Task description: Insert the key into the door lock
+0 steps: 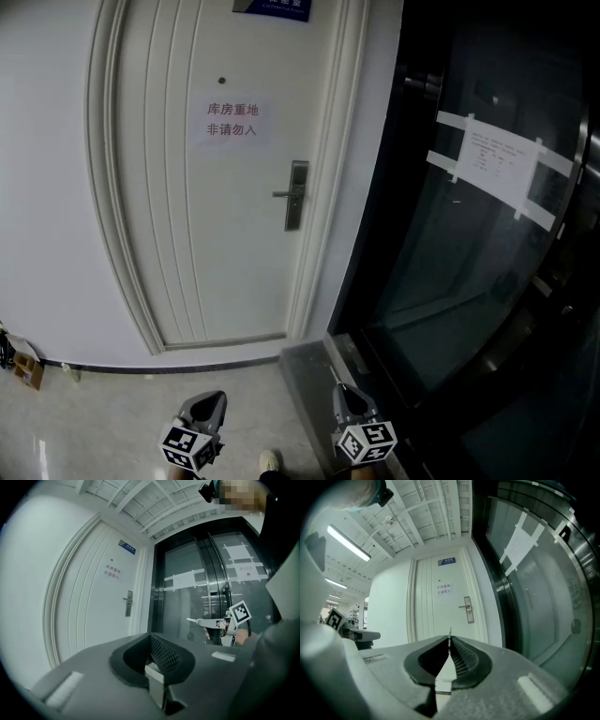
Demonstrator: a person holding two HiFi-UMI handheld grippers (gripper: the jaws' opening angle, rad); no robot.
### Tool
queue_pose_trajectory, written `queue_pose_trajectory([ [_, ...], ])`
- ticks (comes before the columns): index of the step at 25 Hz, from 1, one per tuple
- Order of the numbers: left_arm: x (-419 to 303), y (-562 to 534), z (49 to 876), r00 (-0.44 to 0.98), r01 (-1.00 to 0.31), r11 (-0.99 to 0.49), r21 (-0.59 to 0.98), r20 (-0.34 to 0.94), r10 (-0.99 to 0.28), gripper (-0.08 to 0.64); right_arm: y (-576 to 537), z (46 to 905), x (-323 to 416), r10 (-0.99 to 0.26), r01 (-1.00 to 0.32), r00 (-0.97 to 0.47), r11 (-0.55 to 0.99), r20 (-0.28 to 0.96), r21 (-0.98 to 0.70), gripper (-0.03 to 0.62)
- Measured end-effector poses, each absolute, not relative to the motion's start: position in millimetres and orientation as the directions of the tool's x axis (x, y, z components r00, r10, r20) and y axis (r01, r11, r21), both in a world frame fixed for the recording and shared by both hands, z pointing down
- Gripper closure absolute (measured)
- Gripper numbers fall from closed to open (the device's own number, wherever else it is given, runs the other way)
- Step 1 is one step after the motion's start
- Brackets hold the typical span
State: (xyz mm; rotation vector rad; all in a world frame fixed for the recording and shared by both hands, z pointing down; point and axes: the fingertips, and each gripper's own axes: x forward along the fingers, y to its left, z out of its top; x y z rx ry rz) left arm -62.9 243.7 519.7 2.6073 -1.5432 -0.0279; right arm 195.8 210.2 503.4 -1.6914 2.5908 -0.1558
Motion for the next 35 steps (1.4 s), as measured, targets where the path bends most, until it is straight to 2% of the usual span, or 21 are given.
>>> queue_pose_trajectory([
  [17,-99,116,516,0.458,-0.886,-0.452,0.099,0.035,-0.888,0.557,86,505,162,-0.908,-0.905,-0.419,0.416,0.01,-0.091,0.583],
  [35,-84,0,520,0.524,-0.85,-0.518,0.096,0.053,-0.85,0.557,-6,521,172,-0.927,-0.925,-0.372,0.366,0.043,-0.098,0.583],
])
